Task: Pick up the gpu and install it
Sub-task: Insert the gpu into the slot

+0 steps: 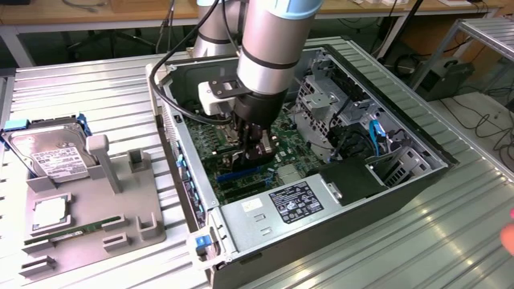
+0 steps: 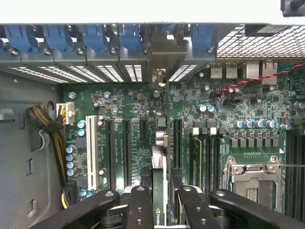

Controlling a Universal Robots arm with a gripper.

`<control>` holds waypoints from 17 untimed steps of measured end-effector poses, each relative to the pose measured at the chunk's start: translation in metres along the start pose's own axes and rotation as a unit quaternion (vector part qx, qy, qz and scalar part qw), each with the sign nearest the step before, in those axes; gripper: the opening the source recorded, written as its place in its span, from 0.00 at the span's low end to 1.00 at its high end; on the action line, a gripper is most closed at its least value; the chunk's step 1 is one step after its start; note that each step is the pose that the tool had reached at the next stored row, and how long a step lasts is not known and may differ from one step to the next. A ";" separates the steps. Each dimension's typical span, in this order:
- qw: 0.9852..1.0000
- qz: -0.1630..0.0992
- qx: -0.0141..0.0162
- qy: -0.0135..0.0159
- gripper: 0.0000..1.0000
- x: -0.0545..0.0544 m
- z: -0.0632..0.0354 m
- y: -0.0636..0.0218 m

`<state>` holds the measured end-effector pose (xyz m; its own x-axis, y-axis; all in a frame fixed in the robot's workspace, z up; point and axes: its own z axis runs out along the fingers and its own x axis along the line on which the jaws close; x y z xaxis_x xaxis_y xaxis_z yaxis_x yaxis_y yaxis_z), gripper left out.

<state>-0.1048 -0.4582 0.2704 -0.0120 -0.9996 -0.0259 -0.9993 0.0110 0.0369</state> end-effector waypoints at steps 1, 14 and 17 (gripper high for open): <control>1.000 0.000 0.000 0.000 0.26 0.000 0.0006 0.0000; 1.000 0.000 0.000 0.000 0.26 0.000 0.0060 -0.0002; 1.000 0.000 0.000 0.000 0.26 0.000 0.0075 -0.0003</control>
<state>-0.1048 -0.4584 0.2629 -0.0118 -0.9996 -0.0260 -0.9993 0.0109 0.0369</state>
